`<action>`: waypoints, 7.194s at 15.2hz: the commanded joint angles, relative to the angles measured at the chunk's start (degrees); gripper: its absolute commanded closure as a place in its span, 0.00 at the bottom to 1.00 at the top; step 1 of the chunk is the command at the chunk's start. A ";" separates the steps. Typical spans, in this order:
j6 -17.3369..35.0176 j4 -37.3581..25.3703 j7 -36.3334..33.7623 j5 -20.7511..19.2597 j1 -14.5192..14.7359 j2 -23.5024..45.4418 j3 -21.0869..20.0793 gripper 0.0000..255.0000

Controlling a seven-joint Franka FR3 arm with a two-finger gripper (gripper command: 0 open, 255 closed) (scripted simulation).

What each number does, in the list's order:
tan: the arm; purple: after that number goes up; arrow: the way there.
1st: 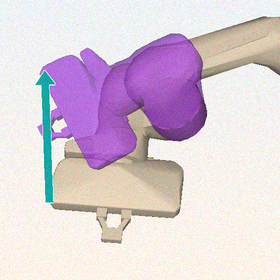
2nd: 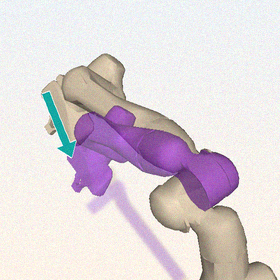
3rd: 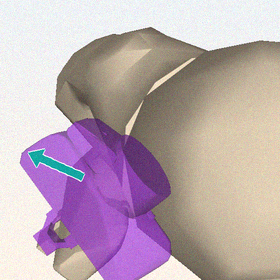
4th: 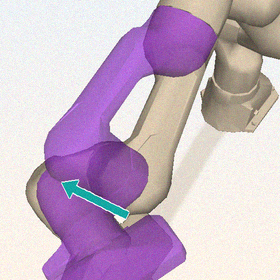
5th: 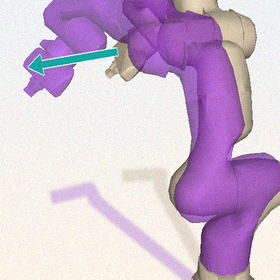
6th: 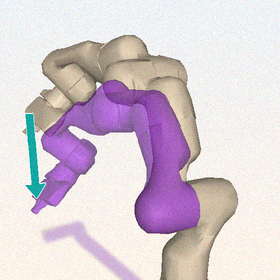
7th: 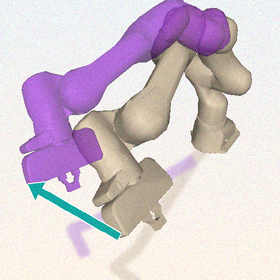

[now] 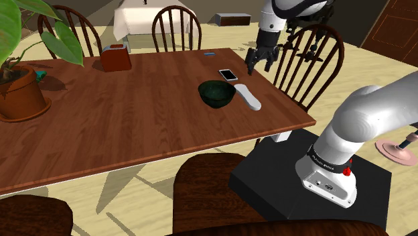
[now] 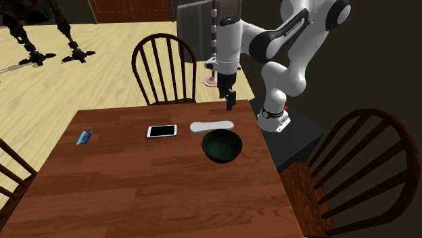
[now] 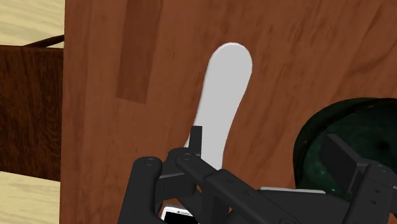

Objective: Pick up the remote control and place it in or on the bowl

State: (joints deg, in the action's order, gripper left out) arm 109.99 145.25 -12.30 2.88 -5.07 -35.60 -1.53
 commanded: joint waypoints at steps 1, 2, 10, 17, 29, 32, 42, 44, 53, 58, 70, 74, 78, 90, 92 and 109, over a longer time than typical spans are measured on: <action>4.31 1.76 -1.13 -0.49 -0.71 2.44 -0.30 0.00; 6.42 2.24 -1.69 -0.78 -1.09 4.10 -0.42 0.00; 20.14 3.83 -5.68 -3.22 -3.71 16.50 -1.01 0.00; 26.21 6.14 -5.85 -3.46 -3.84 20.25 -1.07 0.00; 26.20 6.13 -5.86 -3.46 -3.84 20.26 -1.07 1.00; 26.19 6.12 -5.86 -3.46 -3.84 20.26 -1.07 1.00; 18.85 3.23 -5.56 -3.20 -3.74 15.80 -0.94 1.00; 17.06 2.38 -5.50 -3.16 -3.72 14.86 -0.91 1.00; 9.23 -2.07 -5.29 -3.04 -3.67 11.47 -0.78 1.00; 5.04 -4.94 -5.20 -3.01 -3.67 10.16 -0.72 1.00; -1.73 -12.10 -9.20 -1.68 -1.99 10.56 -3.75 1.00; -1.90 -15.46 -14.70 -0.39 0.04 13.70 -7.80 1.00; -2.16 -19.82 -20.26 0.21 1.82 17.73 -11.71 1.00; 6.28 -15.28 -23.13 0.02 2.66 21.67 -13.89 1.00; 7.87 -14.19 -23.23 -0.07 2.66 22.18 -14.00 1.00; 7.38 -14.53 -23.22 -0.04 2.67 22.03 -13.99 0.00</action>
State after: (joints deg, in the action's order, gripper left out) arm 118.44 131.41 -35.57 2.77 -2.42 -13.21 -15.56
